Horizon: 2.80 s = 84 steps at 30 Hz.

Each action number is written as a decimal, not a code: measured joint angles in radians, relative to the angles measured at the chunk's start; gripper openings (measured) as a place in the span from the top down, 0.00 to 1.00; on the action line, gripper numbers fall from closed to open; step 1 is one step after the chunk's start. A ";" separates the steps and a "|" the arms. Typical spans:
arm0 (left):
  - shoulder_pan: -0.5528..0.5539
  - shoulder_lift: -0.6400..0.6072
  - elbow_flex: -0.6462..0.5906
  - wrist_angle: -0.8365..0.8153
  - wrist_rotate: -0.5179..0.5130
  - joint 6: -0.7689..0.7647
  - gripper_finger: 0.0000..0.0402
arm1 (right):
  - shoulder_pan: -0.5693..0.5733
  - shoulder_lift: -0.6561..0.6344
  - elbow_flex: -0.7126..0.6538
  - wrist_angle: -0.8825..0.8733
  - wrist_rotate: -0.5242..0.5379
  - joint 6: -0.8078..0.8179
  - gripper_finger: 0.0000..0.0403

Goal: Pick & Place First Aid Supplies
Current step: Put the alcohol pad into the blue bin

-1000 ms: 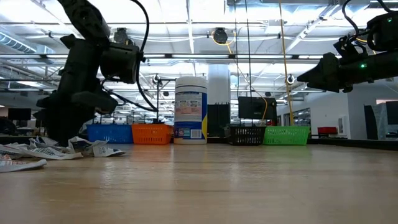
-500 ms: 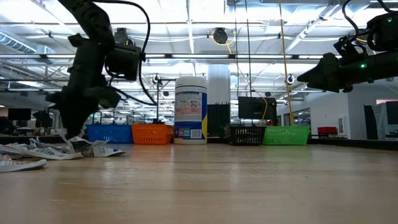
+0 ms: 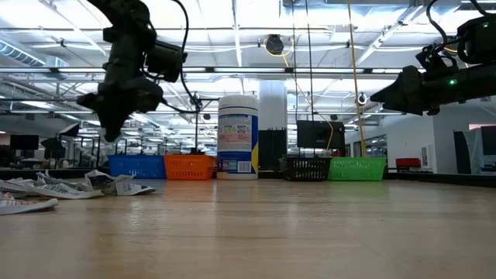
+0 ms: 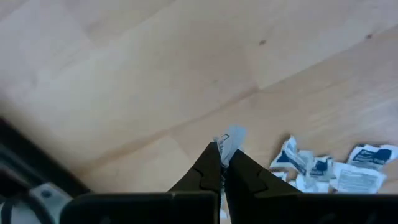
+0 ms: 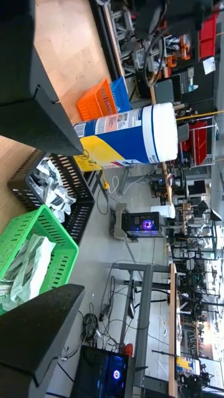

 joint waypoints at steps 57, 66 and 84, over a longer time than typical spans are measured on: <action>0.567 0.605 0.671 -0.143 -0.196 0.233 0.42 | 0.000 0.000 0.000 0.000 0.000 0.000 0.13; 0.546 0.529 0.618 -0.206 -0.178 0.040 0.32 | 0.000 0.000 0.000 0.000 0.000 0.000 0.13; 0.257 0.005 -0.030 0.043 -0.023 -0.295 0.41 | 0.000 0.000 0.000 0.000 0.000 0.000 0.13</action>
